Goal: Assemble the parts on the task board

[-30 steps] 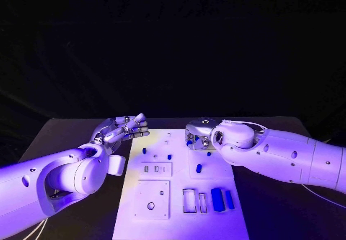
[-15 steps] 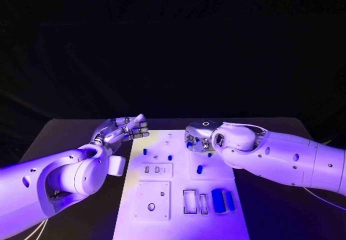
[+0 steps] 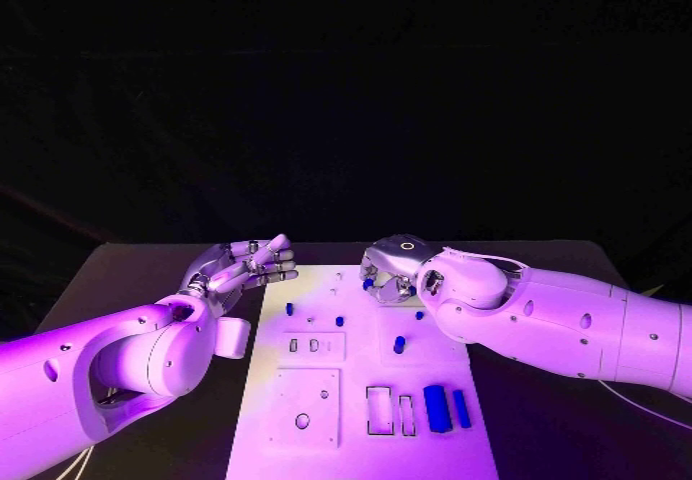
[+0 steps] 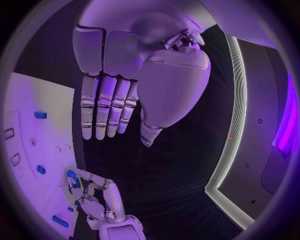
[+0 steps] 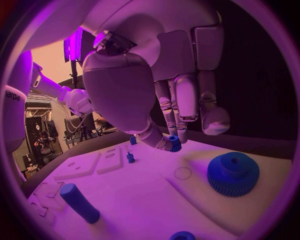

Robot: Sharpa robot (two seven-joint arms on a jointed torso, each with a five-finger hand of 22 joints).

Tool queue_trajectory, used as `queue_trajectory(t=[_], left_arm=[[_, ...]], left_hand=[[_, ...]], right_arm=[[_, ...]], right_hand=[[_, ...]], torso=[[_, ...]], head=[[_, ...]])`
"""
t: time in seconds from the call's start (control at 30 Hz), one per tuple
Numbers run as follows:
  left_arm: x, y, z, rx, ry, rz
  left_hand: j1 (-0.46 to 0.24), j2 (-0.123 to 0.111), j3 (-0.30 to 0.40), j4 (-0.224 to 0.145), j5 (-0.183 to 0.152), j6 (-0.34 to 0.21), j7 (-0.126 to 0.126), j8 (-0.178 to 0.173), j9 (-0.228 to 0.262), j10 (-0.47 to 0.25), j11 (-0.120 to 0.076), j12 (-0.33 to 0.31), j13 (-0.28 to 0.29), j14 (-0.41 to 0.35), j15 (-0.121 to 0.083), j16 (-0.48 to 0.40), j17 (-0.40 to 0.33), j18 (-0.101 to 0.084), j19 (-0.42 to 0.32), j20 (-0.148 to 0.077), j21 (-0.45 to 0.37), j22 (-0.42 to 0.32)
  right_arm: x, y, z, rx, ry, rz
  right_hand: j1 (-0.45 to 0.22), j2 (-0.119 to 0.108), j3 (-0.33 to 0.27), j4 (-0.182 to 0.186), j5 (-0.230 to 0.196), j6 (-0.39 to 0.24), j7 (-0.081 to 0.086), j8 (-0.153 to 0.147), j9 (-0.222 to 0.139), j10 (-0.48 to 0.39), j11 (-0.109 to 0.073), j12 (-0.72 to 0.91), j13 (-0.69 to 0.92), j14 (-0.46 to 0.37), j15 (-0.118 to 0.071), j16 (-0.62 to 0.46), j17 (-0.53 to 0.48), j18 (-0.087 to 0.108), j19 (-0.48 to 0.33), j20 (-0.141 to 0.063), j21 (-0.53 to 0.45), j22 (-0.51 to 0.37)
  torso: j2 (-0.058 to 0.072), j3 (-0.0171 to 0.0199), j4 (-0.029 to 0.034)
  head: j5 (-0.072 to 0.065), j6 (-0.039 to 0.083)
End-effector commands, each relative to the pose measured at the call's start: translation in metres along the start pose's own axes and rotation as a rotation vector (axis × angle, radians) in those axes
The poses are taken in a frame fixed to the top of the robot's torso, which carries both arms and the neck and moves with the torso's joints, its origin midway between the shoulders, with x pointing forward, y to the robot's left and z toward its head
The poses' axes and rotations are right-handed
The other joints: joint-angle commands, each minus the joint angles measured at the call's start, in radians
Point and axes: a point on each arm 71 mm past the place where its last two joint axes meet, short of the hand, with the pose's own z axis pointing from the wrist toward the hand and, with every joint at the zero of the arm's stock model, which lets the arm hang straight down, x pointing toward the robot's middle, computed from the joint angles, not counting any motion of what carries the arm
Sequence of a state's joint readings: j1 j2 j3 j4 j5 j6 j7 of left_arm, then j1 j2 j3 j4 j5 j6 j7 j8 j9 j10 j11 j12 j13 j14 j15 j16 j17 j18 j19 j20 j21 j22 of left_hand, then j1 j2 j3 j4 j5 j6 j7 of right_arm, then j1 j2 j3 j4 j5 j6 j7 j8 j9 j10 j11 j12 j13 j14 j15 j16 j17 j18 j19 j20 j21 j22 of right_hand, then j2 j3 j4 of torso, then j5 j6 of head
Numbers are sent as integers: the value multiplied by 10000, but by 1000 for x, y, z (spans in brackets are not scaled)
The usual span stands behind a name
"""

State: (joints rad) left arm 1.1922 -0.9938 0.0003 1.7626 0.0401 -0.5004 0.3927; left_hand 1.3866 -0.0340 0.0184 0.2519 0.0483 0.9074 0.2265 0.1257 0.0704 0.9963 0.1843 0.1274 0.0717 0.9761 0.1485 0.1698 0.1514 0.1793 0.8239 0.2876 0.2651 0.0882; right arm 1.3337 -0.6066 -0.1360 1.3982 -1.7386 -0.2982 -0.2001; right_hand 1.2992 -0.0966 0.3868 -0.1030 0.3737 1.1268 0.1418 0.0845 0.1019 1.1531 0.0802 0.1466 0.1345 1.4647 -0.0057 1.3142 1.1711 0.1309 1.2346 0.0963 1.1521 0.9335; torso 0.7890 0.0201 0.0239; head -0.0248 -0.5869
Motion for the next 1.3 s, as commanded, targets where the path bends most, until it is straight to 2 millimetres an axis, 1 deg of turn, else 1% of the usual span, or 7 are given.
queue_trajectory(t=[0.03,0.37,0.7,0.8,1.07,1.17,1.3], left_arm=[[2,-2,0,103,59,-64],[2,-2,0,120,59,-66],[1,-2,0,121,59,-64],[1,-3,0,131,49,-58],[2,-3,1,153,79,-65],[2,-4,1,157,86,-66],[3,-4,1,162,95,-68]], left_hand=[[13,107,-8,-14,3,-5,51,-46,-12,-79,6,-45,-11,-24,15,-45,-5,19,-76,-20,-58,-12],[23,114,-5,-19,4,-4,53,-48,-12,-80,6,-48,-12,-24,16,-49,-4,19,-77,-20,-60,-13],[23,114,-5,-19,4,-4,53,-48,-12,-80,6,-48,-12,-24,16,-49,-4,19,-77,-20,-60,-13],[23,114,-5,-19,4,-4,53,-48,-12,-80,6,-48,-12,-24,16,-49,-4,19,-77,-20,-60,-13],[23,114,-5,-19,4,-4,53,-48,-12,-80,6,-48,-12,-24,16,-49,-4,19,-77,-20,-60,-13],[52,129,-2,-34,4,0,55,-56,-11,-79,8,-56,-12,-20,17,-62,-2,19,-77,-19,-63,-18],[52,129,-2,-34,4,0,55,-56,-11,-79,8,-56,-12,-20,17,-62,-2,19,-77,-19,-63,-18]], right_arm=[[-4,0,3,273,-598,-41],[-6,5,16,365,-997,22],[-7,11,23,335,-1144,82],[-6,14,26,258,-1105,116],[-3,19,31,202,-1053,155],[-2,20,33,203,-1071,152],[-2,20,35,205,-1098,152]], right_hand=[[-7,-75,97,2,-48,-1,41,-30,16,-3,5,29,5,394,50,52,6,-97,51,29,70,14],[-31,-102,163,32,-81,5,47,-36,25,-4,10,26,-10,392,50,86,36,-103,51,37,112,74],[-35,-108,175,36,-82,6,48,-38,26,-1,9,27,-13,393,49,95,47,-106,58,39,128,99],[-37,-113,183,39,-82,6,49,-39,27,0,9,27,-14,393,48,100,52,-109,62,40,138,114],[-42,-119,195,45,-82,3,50,-42,28,-1,10,27,-17,394,48,111,65,-110,63,42,147,126],[-45,-123,201,48,-83,2,51,-43,29,-1,10,26,-18,395,47,117,72,-110,64,43,152,132],[-45,-123,201,48,-83,2,51,-43,29,-1,10,26,-18,395,47,117,72,-110,64,43,152,132]], torso=[[9,0,14],[33,7,25],[75,6,67],[74,10,58],[86,14,76],[72,7,59],[81,7,62]], head=[[3,26],[21,59],[51,51],[56,32],[60,22],[77,3],[82,-3]])
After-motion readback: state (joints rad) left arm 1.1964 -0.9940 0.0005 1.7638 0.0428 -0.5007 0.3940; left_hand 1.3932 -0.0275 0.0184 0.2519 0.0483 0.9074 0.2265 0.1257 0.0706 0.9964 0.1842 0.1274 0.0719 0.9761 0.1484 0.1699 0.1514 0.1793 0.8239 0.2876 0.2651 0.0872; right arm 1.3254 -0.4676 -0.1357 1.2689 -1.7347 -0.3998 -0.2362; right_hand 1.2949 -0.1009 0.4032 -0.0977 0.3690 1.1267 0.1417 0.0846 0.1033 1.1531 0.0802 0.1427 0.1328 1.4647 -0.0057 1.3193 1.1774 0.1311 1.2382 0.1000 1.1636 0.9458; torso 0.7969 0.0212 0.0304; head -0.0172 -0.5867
